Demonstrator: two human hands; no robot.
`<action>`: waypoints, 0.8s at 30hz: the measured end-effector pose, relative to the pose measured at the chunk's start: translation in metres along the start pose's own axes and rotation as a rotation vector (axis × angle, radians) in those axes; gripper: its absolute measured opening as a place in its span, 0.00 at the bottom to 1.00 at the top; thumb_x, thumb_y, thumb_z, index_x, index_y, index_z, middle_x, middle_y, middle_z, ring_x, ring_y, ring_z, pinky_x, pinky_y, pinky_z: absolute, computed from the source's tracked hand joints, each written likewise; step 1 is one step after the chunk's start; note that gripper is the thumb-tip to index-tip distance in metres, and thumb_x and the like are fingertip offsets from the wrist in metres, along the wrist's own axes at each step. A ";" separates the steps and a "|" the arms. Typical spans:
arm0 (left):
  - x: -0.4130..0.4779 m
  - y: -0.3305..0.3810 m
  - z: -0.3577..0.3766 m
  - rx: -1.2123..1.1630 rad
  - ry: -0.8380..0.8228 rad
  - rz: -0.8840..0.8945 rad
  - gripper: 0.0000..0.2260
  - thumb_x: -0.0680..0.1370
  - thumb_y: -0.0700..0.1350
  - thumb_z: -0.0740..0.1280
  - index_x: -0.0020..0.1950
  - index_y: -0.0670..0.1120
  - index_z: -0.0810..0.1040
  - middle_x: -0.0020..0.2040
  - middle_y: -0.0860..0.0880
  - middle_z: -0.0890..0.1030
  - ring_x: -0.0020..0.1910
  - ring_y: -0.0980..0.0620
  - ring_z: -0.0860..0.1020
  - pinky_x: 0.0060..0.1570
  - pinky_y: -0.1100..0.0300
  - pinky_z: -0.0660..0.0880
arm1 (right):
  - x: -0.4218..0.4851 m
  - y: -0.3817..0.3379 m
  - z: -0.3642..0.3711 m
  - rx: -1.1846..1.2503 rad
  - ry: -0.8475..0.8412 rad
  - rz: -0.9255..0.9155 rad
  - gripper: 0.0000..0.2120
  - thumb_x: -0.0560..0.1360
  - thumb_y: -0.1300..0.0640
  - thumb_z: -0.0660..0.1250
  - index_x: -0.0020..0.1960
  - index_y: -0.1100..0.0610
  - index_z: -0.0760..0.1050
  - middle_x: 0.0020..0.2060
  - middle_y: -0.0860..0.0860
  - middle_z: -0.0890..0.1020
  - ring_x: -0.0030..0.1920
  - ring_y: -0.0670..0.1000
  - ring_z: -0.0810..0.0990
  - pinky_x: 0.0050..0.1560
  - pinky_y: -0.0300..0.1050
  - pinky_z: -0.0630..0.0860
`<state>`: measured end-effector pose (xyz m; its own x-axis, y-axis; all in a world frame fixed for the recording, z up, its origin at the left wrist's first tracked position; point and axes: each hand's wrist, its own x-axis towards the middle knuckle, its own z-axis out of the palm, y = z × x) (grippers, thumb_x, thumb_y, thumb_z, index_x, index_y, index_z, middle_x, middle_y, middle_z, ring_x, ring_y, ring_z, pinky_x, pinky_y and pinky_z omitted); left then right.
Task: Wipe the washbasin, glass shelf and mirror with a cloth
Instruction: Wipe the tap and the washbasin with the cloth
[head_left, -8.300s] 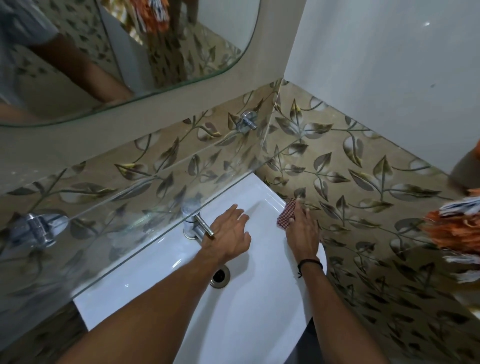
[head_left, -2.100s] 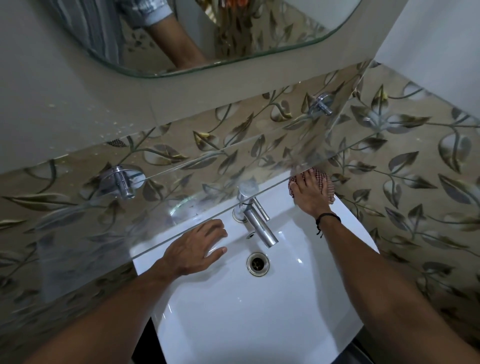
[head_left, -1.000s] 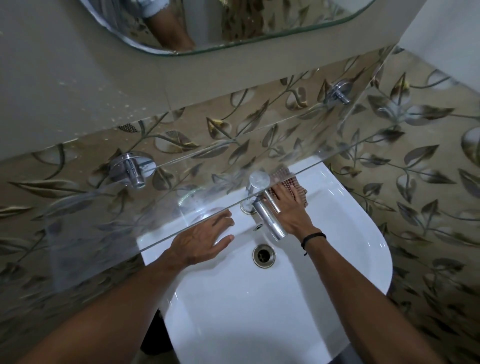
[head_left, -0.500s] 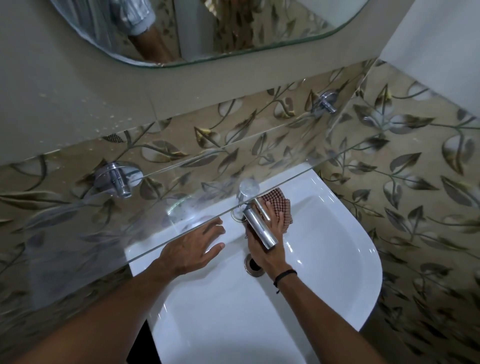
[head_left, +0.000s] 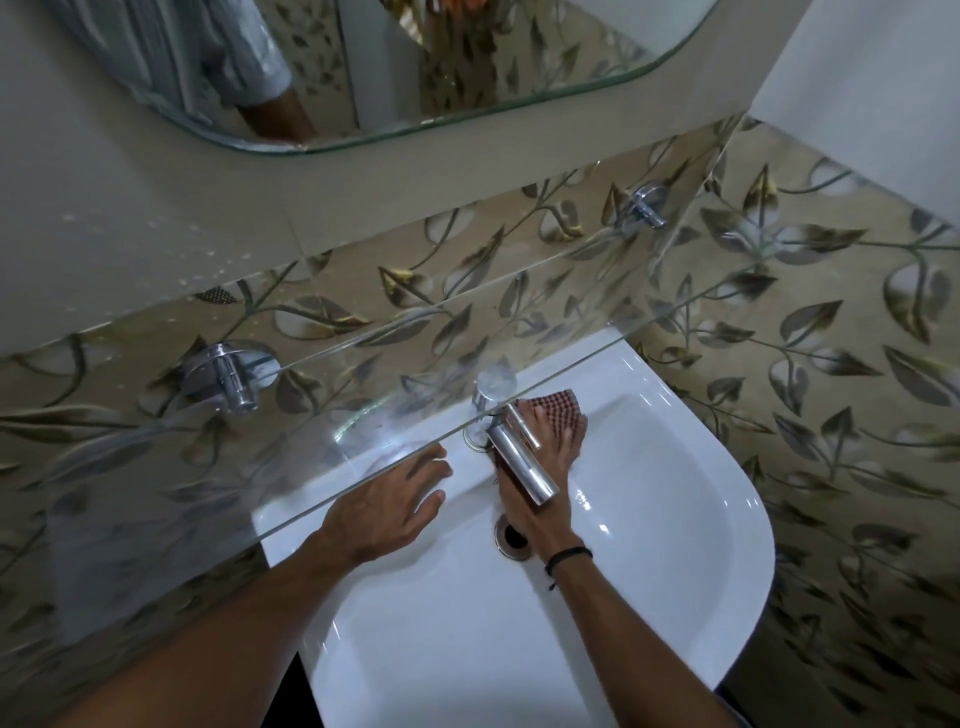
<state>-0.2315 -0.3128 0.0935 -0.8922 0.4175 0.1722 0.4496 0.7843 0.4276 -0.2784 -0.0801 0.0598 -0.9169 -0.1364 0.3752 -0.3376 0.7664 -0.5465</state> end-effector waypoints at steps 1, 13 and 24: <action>0.000 0.000 0.000 -0.001 -0.002 -0.007 0.10 0.82 0.49 0.62 0.62 0.50 0.75 0.68 0.53 0.71 0.65 0.52 0.72 0.60 0.56 0.71 | 0.011 0.010 -0.005 -0.101 -0.045 -0.099 0.26 0.77 0.52 0.66 0.74 0.53 0.69 0.72 0.53 0.72 0.76 0.56 0.65 0.78 0.60 0.51; 0.002 0.004 -0.001 0.040 -0.015 -0.018 0.11 0.82 0.53 0.59 0.63 0.52 0.73 0.68 0.56 0.69 0.63 0.51 0.74 0.56 0.50 0.75 | 0.077 0.031 -0.047 -0.052 -0.374 -0.590 0.18 0.81 0.59 0.63 0.70 0.58 0.68 0.65 0.59 0.77 0.67 0.58 0.73 0.68 0.60 0.72; 0.001 0.007 -0.007 0.044 -0.020 -0.017 0.12 0.82 0.52 0.61 0.62 0.51 0.76 0.66 0.53 0.73 0.64 0.54 0.73 0.61 0.67 0.64 | 0.092 0.035 -0.043 -0.148 -0.330 -0.647 0.15 0.79 0.60 0.65 0.64 0.47 0.77 0.61 0.48 0.66 0.58 0.51 0.68 0.58 0.49 0.70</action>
<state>-0.2300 -0.3102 0.1028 -0.8988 0.4129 0.1474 0.4364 0.8104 0.3910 -0.3655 -0.0389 0.1073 -0.5688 -0.7529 0.3310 -0.8212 0.5425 -0.1771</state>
